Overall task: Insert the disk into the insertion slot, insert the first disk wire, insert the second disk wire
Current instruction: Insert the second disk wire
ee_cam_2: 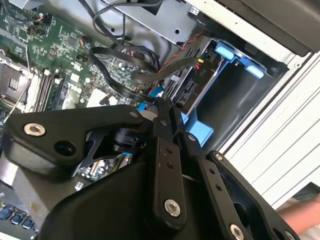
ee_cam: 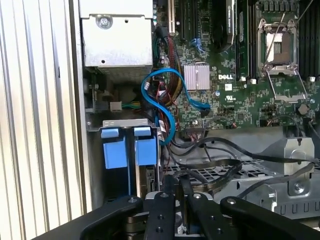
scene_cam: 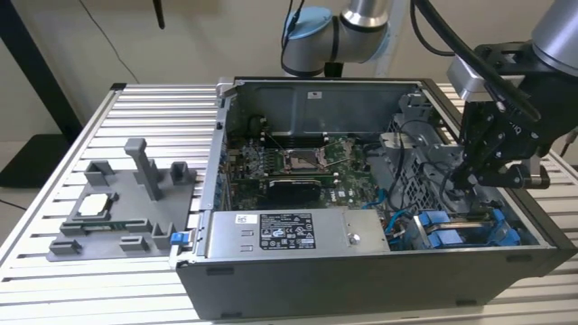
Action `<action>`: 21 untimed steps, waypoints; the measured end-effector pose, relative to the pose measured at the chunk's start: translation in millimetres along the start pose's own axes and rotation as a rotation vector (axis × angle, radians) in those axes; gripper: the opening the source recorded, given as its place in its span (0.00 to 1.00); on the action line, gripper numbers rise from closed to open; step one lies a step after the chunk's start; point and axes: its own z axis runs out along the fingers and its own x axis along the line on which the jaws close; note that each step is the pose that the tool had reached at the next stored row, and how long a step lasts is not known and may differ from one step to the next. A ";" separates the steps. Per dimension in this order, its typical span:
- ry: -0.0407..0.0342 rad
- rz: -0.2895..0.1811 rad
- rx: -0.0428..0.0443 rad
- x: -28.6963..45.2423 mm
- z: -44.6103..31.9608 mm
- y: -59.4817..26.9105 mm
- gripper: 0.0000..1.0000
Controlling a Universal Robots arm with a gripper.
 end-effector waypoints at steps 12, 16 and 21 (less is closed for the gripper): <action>0.0223 0.002 -0.0092 0.7 1.6 0.0 0.00; 0.0438 0.002 -0.0112 1.1 3.7 0.0 0.00; 0.0485 0.002 -0.0103 1.7 9.1 -0.1 0.00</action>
